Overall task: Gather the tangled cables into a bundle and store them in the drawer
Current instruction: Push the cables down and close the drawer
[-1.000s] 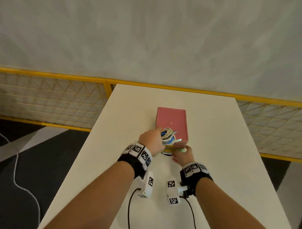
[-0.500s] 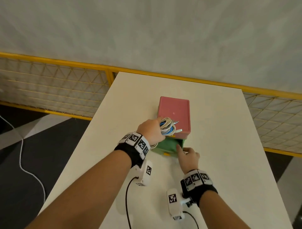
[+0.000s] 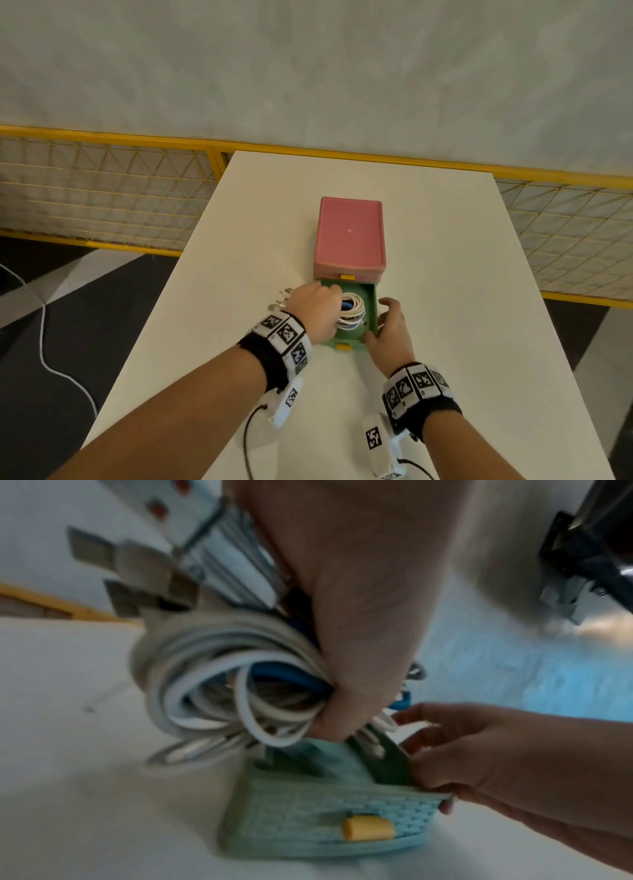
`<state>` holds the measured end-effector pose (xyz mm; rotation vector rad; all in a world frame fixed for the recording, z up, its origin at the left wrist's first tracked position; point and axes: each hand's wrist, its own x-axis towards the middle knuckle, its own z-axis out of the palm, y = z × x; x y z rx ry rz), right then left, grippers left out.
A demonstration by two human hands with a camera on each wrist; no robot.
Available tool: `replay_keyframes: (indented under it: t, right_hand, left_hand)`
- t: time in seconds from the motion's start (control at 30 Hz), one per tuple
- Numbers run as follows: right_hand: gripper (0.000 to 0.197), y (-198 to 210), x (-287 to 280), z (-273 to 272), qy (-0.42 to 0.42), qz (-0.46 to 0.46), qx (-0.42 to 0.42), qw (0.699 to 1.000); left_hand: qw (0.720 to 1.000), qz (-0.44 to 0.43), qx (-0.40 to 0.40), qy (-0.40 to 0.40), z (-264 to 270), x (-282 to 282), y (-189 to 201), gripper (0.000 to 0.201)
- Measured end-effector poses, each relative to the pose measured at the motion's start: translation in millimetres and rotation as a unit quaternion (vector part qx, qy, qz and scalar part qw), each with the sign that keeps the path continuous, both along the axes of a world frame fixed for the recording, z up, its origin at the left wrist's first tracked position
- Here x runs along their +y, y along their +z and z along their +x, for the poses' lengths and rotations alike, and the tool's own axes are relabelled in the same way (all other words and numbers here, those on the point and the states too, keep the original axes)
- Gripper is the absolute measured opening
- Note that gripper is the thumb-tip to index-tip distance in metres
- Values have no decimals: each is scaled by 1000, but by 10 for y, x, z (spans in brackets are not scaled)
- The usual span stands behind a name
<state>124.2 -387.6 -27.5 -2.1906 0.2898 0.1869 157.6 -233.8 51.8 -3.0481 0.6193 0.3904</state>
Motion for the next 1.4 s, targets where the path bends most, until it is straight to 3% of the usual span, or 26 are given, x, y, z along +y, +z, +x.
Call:
replay_keyframes:
  t: [0.07,0.2,0.27,0.4,0.57,0.73,0.9,1.07,1.2,1.3,1.4]
  right_hand:
    - [76,22,7,-39,15,-13,-34,999]
    - [95,68,58,-80,93,-112,-101,984]
    - [90,70,62,-84,143,-161,-89,972]
    - [78,89,41,-62,165,-193,-39,966]
    - [78,104,29,-11,199,-211,12,957]
    - [73,64,54,79,203,-207,16,957]
    - [78,-45,69,57,223,-236,-7,946]
    - [78,96,77,168,236,-247,58,938]
    - [80,141,91,193,241,-247,71,936]
    - [80,166,100,153,243,-262,56,932]
    - [78,161,94,106,250,-280,43,926]
  left_hand:
    - [998,43,37,26,69,-125,-44,21]
    - [995,93,29,27,194,-463,-193,23]
    - [992,110,31,46,215,-560,-315,28]
    - [989,129,54,53,264,-580,-373,25]
    - [984,155,86,19,335,-500,-276,21]
    - [986,150,58,31,254,-525,-388,25]
    - [987,142,66,46,226,-587,-352,28]
    - [986,57,112,109,250,-469,-233,14]
    - [986,33,66,147,136,-450,-217,37]
    - [988,73,41,129,132,-547,-319,25]
    - [990,66,28,125,129,-560,-322,27]
